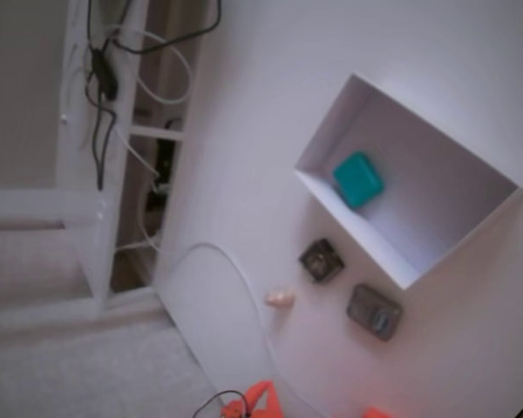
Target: Grasp the green cube and put it in the bin.
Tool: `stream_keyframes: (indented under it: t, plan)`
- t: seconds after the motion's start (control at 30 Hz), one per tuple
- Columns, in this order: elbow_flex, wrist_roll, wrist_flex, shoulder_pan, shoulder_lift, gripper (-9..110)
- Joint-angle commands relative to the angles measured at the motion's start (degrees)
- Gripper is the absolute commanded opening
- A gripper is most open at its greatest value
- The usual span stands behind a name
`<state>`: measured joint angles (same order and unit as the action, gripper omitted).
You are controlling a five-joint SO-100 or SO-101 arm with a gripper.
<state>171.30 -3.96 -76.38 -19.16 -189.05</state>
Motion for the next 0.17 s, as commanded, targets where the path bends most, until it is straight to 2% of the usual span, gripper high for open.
stream_keyframes:
  t: [0.0,0.13]
  plan:
    - [-2.72,-0.18,-0.18,-0.18,-0.70,-8]
    - [-2.72,-0.18,-0.18,-0.18,-0.70,-8]
